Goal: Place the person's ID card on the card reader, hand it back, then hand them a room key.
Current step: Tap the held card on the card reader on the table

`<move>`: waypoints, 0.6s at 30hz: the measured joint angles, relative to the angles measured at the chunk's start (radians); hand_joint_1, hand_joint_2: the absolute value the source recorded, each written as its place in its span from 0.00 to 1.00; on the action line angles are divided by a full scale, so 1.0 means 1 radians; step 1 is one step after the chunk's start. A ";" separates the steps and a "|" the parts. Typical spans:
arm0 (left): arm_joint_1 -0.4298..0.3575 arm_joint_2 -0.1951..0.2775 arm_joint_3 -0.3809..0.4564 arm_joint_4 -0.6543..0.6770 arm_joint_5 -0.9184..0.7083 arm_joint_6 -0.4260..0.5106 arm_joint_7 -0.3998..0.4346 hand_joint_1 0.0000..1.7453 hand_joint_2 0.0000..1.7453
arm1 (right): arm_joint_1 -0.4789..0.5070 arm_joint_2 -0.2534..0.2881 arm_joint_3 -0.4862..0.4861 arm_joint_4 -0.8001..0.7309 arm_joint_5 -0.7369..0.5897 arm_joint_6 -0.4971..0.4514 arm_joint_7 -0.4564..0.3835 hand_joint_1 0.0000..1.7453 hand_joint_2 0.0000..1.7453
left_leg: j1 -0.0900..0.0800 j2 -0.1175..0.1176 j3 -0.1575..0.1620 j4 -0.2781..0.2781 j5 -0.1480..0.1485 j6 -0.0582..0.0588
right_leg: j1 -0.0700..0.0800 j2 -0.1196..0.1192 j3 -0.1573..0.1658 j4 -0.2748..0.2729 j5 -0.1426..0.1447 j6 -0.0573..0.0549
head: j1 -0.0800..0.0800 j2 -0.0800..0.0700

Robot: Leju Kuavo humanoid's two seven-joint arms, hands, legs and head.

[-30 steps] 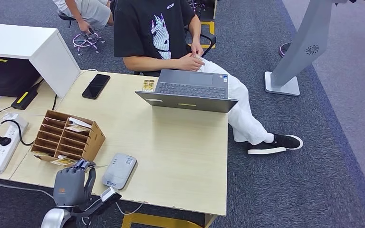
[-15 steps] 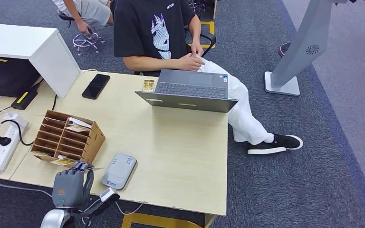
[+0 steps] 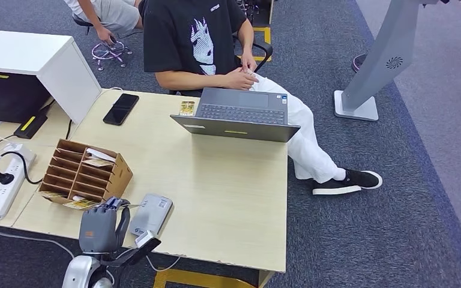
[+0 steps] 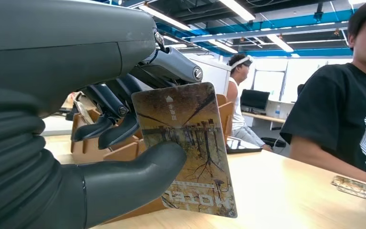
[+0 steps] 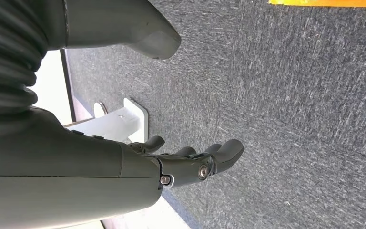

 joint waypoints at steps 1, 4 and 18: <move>-0.004 -0.005 -0.003 0.002 0.010 0.000 -0.011 1.00 1.00 | 0.000 0.000 0.000 0.000 0.002 -0.001 0.000 0.00 1.00 | 0.000 0.000 0.000 0.000 0.000 0.000 | 0.000 0.000 0.000 0.000 0.000 0.000 | 0.000 0.000; -0.011 -0.017 -0.026 0.004 0.032 0.000 -0.035 1.00 1.00 | -0.001 0.000 0.000 0.000 0.012 -0.002 -0.001 0.00 1.00 | 0.000 0.000 0.000 0.000 0.000 0.000 | 0.000 0.000 0.000 0.000 0.000 0.000 | 0.000 0.000; -0.002 -0.006 -0.148 0.004 0.057 0.000 0.014 1.00 1.00 | -0.001 0.000 0.000 0.000 0.013 0.018 -0.001 0.00 1.00 | 0.000 0.000 0.000 0.000 0.000 0.000 | 0.000 0.000 0.000 0.000 0.000 0.000 | 0.000 0.000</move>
